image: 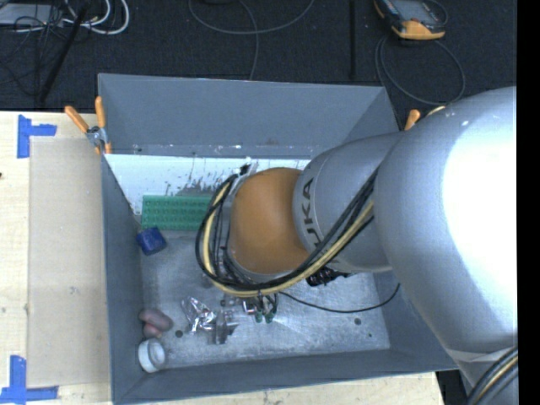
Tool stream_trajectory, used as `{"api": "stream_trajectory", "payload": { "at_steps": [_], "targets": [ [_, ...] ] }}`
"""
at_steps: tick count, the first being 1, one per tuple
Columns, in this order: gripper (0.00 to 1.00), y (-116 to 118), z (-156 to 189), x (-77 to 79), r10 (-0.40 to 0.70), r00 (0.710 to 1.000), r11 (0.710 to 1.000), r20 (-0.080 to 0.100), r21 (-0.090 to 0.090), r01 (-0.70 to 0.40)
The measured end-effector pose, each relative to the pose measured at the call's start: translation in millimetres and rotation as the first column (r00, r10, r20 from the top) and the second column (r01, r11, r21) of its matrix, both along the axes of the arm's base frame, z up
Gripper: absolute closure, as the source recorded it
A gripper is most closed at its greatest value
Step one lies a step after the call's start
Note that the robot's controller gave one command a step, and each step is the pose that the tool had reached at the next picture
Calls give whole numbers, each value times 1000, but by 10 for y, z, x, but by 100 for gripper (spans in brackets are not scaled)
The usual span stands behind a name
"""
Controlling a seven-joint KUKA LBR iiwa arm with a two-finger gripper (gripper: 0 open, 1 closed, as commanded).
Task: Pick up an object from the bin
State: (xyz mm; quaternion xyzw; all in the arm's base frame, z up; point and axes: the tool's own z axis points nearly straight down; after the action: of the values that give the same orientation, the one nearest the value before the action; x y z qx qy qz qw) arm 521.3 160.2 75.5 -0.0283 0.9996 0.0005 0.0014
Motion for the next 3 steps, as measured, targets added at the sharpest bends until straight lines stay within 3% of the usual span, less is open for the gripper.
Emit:
{"api": "stream_trajectory", "payload": {
  "at_steps": [1, 2, 3],
  "targets": [
    [100, -8, 1, -18, -1, 1000, 1000, -3, -1, 1],
    [100, 122, 381, -121, -2, 1000, 1000, -1, 0, 2],
    [0, 115, 359, -125, -2, 1000, 1000, -4, -1, 2]
  ]
}}
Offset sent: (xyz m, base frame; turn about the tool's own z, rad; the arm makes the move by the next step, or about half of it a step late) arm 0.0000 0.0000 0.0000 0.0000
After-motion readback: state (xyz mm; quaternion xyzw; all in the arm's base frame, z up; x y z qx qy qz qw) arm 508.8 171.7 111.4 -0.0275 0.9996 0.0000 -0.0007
